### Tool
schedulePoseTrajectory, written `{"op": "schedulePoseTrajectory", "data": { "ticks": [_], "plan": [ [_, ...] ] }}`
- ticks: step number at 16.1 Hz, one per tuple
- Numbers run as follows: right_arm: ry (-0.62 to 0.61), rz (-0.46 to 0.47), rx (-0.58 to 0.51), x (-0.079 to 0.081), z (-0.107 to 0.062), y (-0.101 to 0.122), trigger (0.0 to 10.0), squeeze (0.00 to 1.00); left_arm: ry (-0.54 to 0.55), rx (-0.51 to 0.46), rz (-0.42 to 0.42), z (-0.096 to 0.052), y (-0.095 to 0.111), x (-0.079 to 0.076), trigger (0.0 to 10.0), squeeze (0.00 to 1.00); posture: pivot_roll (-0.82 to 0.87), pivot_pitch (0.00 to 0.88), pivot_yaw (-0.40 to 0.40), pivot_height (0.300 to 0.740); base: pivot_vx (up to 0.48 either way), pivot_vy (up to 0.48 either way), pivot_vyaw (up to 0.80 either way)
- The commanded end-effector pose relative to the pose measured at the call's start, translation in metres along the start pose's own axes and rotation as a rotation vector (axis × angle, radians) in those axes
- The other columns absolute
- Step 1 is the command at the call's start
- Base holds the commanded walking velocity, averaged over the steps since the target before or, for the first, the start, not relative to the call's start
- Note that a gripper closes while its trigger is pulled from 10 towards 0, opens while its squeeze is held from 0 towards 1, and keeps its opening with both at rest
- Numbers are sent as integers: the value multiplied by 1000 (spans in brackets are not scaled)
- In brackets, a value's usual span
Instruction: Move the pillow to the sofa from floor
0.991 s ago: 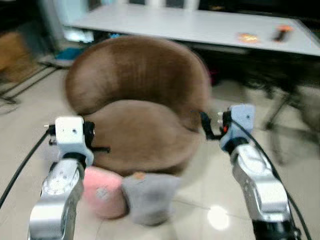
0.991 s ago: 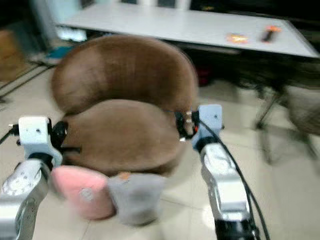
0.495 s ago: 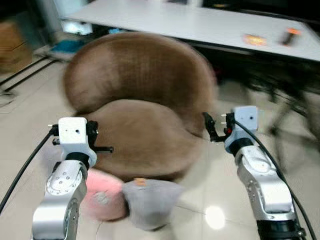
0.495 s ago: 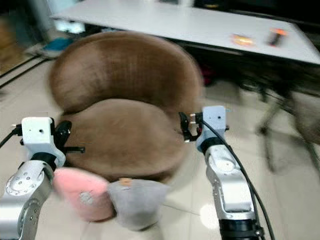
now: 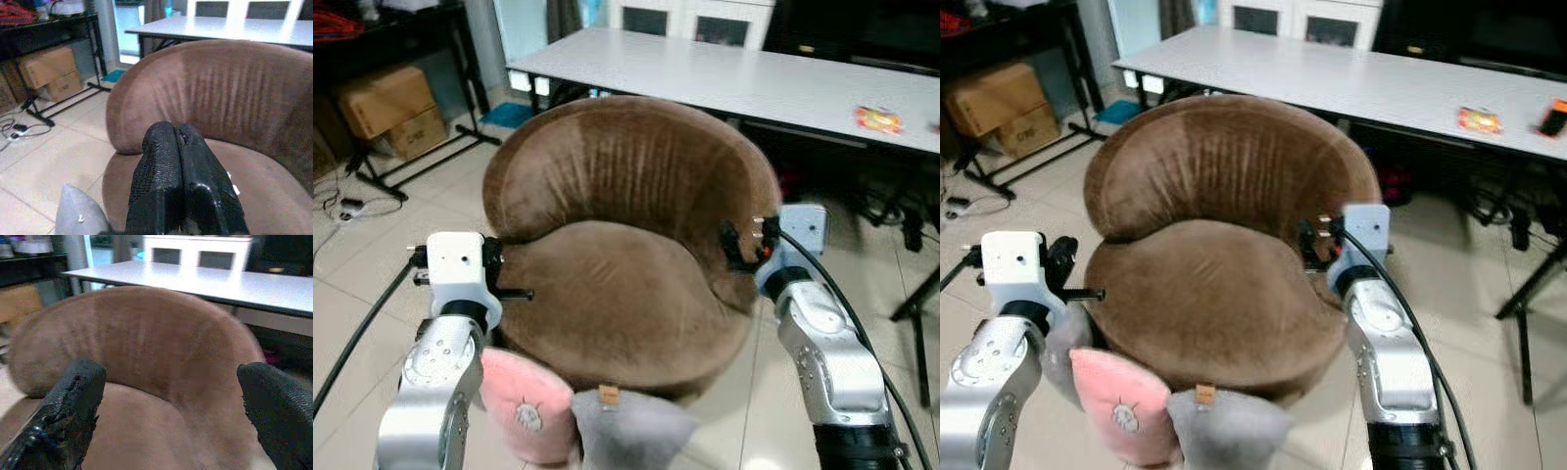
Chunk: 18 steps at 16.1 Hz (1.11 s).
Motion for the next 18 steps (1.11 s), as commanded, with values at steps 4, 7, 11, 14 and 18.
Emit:
{"op": "schedulePoseTrajectory", "data": {
  "ticks": [4, 7, 11, 14, 18],
  "plan": [
    [59, 22, -24, 3, 0, 5, 10000, 0, -18, -86, 16, -2, 14, 1, 10000, 0, -68, 0, -40, 725, 0, 0, 0],
    [59, 9, -31, 1, -1, 6, 10000, 0, -4, -81, 50, -6, 10, 7, 10000, 0, -71, 0, -37, 695, 0, 0, 0],
    [54, 8, -29, 0, -1, 6, 10000, 0, -11, -83, 44, -5, 8, 5, 10000, 0, -73, 0, -35, 650, 0, 0, 0],
    [50, 4, -26, -1, 0, 6, 10000, 0, -8, -77, 43, -5, 7, 4, 10000, 0, -73, 0, -33, 615, 0, 0, 0],
    [26, -33, -15, -3, 3, 4, 10000, 0, 18, -72, 56, -4, 6, 8, 10000, 0, -69, 0, -38, 585, 0, 0, 0]
  ]
}}
Point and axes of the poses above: a point about 5 cm out from each wrist's last joint towards the gripper, its own z axis pointing out of the wrist towards the gripper, its own y axis along the axis of the wrist's last joint, x = y × z, the point moved 2 cm from there along z, pointing out of the wrist towards the gripper, and after that the axes turned 8 degrees about -z, right-handed, at the moved point
